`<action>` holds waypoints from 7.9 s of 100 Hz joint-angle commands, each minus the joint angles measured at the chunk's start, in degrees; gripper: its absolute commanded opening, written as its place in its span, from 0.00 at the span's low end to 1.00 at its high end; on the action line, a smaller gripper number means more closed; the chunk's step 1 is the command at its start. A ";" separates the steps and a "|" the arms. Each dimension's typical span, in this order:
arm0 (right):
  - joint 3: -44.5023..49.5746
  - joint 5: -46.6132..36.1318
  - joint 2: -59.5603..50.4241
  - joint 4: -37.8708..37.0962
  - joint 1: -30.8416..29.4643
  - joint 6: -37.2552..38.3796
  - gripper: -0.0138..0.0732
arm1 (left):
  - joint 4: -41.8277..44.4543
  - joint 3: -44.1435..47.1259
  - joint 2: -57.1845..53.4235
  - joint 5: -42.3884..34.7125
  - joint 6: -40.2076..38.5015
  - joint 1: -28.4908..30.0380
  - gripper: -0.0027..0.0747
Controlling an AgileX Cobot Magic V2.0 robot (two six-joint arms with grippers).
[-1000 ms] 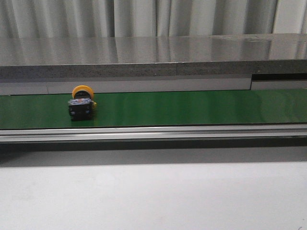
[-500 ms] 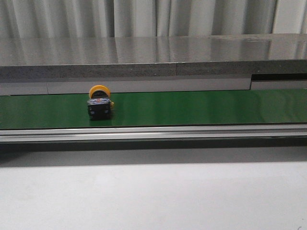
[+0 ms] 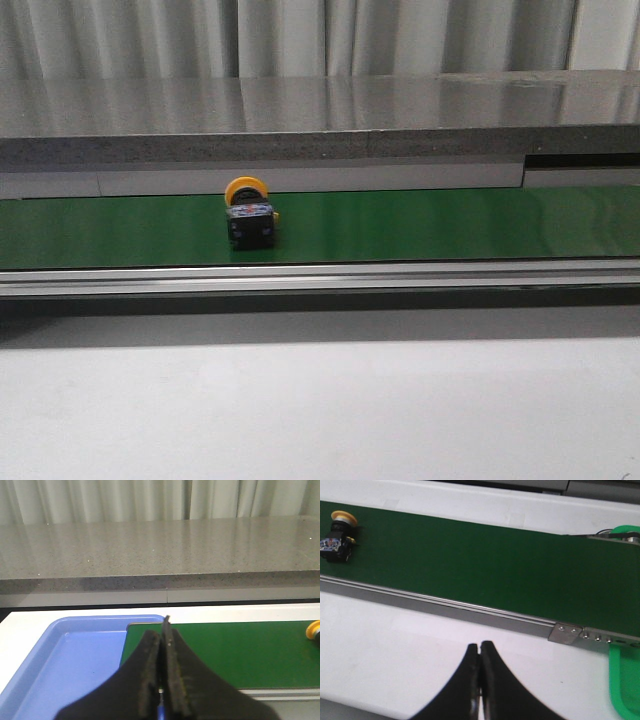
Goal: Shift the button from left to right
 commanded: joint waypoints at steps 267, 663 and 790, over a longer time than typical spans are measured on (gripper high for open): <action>-28.16 -7.83 56.46 3.84 9.65 -0.99 0.68 | -0.53 -1.64 0.50 -4.37 -0.07 -0.34 0.01; -25.49 -16.92 37.80 17.28 -13.58 -23.26 0.78 | -0.53 -1.64 0.50 -4.37 -0.07 -0.34 0.01; 16.80 -21.60 -22.15 19.36 -8.19 -23.26 0.65 | -0.53 -1.64 0.50 -4.37 -0.07 -0.34 0.01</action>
